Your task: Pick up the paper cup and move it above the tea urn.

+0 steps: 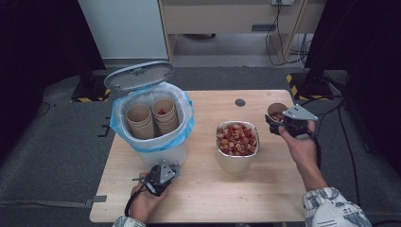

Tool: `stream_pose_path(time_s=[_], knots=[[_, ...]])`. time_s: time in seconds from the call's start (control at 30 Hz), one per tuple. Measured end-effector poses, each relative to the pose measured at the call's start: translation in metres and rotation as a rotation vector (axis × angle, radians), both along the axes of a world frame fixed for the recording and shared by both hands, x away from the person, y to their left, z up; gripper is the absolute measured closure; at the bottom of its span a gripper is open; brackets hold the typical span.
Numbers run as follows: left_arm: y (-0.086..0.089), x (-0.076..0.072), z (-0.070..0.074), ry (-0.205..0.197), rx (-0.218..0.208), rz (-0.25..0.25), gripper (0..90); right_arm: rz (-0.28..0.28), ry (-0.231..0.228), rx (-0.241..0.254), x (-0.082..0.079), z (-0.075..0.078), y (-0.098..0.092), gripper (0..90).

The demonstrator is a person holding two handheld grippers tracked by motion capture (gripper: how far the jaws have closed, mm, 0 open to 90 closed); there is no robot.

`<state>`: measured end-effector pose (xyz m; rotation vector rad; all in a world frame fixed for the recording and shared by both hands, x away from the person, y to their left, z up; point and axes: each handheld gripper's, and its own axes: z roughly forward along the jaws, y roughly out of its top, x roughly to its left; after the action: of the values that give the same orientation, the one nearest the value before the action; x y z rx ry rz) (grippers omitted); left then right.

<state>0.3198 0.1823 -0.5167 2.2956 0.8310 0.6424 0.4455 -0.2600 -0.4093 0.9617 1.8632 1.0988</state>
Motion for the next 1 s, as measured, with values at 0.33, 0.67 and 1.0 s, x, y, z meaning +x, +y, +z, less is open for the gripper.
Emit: stream_pose_path(time_s=[0.33,0.67,1.0], knots=[[0.0,0.0,0.0,-0.001,0.001,0.0,89.8,0.046,-0.012,-0.013,0.004,0.017,0.016,28.4],[0.0,0.0,0.0,0.001,-0.001,0.0,89.8,0.065,-0.028,-0.015,0.004,0.025,0.022,28.4],[0.0,0.0,0.0,0.001,-0.001,0.0,89.8,0.11,-0.052,-0.06,0.003,0.032,0.035,28.4]])
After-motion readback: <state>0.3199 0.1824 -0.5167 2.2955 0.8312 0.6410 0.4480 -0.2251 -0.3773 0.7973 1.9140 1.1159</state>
